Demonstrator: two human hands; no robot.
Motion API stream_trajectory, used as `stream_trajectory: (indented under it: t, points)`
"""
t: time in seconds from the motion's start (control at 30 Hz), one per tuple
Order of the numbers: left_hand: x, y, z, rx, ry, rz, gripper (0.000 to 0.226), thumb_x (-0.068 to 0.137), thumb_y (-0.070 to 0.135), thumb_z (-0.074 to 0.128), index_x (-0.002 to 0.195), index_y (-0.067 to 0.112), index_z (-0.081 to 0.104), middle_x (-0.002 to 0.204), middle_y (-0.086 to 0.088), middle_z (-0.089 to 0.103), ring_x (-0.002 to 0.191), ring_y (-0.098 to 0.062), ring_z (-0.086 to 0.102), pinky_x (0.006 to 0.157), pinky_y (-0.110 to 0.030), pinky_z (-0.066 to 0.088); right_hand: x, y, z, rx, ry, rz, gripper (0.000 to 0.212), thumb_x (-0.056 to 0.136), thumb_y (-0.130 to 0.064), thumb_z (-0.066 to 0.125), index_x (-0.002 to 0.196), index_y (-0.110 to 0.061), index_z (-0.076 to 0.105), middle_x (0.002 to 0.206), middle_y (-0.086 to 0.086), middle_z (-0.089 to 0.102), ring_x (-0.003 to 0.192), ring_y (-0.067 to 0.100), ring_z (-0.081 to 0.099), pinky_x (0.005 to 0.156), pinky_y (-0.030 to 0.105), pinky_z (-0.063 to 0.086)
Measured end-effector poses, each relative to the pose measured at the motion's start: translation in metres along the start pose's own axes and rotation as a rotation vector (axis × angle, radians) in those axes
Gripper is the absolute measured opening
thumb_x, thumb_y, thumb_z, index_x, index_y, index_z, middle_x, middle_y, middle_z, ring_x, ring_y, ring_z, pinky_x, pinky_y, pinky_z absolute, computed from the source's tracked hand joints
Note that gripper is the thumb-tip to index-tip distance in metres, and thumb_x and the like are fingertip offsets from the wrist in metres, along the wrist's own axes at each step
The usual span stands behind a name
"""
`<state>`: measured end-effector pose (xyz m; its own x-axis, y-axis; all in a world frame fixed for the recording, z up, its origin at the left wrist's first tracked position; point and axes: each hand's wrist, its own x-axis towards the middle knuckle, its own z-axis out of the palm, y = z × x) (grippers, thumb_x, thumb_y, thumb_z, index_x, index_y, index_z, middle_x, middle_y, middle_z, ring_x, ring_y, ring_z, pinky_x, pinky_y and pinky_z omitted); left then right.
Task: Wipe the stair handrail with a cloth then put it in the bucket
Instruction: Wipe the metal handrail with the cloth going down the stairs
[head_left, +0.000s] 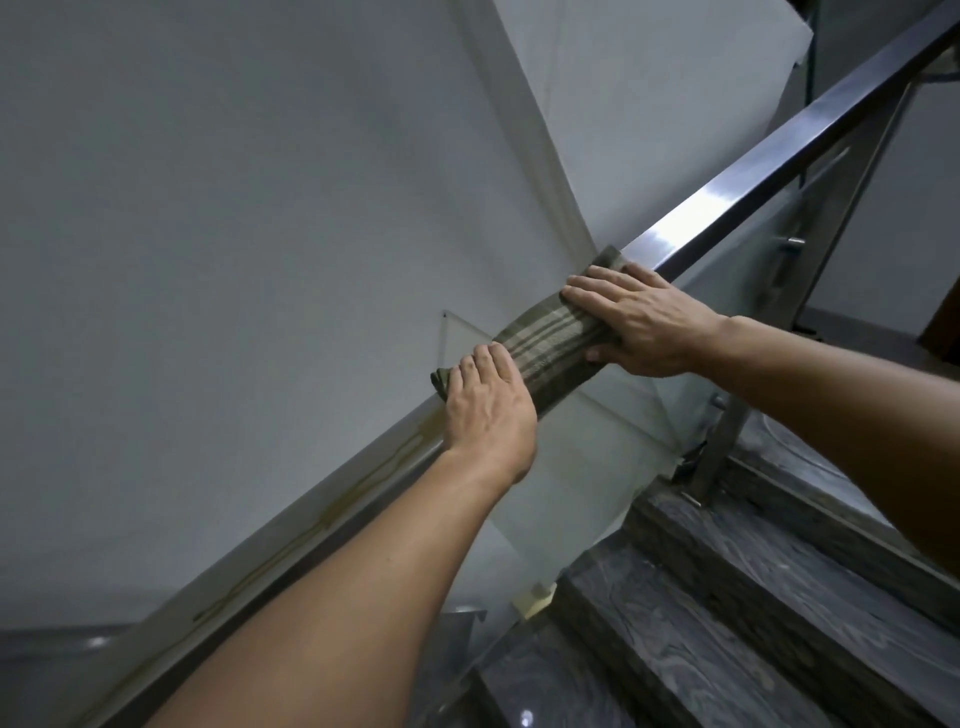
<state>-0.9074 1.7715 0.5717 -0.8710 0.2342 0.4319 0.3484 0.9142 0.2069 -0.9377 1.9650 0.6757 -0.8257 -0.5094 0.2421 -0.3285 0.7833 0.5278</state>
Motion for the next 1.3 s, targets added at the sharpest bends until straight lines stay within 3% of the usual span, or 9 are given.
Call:
stream_trajectory:
  t: [0.37, 0.53, 0.73, 0.9, 1.3]
  points:
    - [-0.068, -0.065, 0.005, 0.007, -0.047, -0.084, 0.089, 0.087, 0.027, 0.060, 0.146, -0.004, 0.002, 0.155, -0.025, 0.016, 0.144, -0.037, 0.017, 0.119, -0.043, 0.015, 0.003, -0.092, 0.004, 0.075, 0.015, -0.093, 0.075, 0.087, -0.047, 0.056, 0.149, -0.020, 0.023, 0.155, 0.007, 0.031, 0.146, 0.027, 0.018, 0.119, 0.049, 0.005]
    - [-0.098, -0.098, 0.011, -0.016, -0.028, -0.125, 0.087, 0.083, 0.027, 0.065, 0.144, -0.003, 0.011, 0.148, -0.021, 0.027, 0.136, -0.034, 0.028, 0.115, -0.042, 0.022, 0.013, -0.132, 0.002, 0.040, -0.023, -0.180, 0.078, 0.082, -0.052, 0.058, 0.145, -0.018, 0.029, 0.147, 0.010, 0.040, 0.139, 0.031, 0.032, 0.117, 0.053, 0.017]
    - [-0.133, -0.136, 0.020, -0.035, -0.024, -0.169, 0.089, 0.078, 0.026, 0.069, 0.144, 0.001, 0.013, 0.146, -0.018, 0.030, 0.135, -0.032, 0.031, 0.114, -0.042, 0.024, 0.022, -0.182, 0.000, -0.018, -0.048, -0.257, 0.082, 0.077, -0.060, 0.045, 0.144, -0.015, 0.031, 0.139, 0.014, 0.047, 0.130, 0.035, 0.042, 0.112, 0.052, 0.027]
    - [-0.159, -0.164, 0.021, -0.058, -0.060, -0.190, 0.093, 0.076, 0.025, 0.071, 0.144, 0.002, 0.012, 0.146, -0.017, 0.030, 0.134, -0.031, 0.031, 0.113, -0.042, 0.023, 0.025, -0.221, 0.000, -0.048, -0.065, -0.264, 0.083, 0.079, -0.060, 0.052, 0.144, -0.015, 0.030, 0.137, 0.016, 0.047, 0.127, 0.035, 0.044, 0.110, 0.051, 0.029]
    - [-0.249, -0.249, 0.032, -0.052, -0.100, -0.304, 0.094, 0.083, 0.027, 0.067, 0.148, 0.004, 0.004, 0.154, -0.016, 0.020, 0.143, -0.030, 0.020, 0.119, -0.039, 0.011, 0.030, -0.348, 0.005, -0.005, -0.081, -0.331, 0.077, 0.079, -0.064, 0.046, 0.138, -0.015, 0.034, 0.133, 0.012, 0.050, 0.121, 0.031, 0.048, 0.107, 0.050, 0.031]
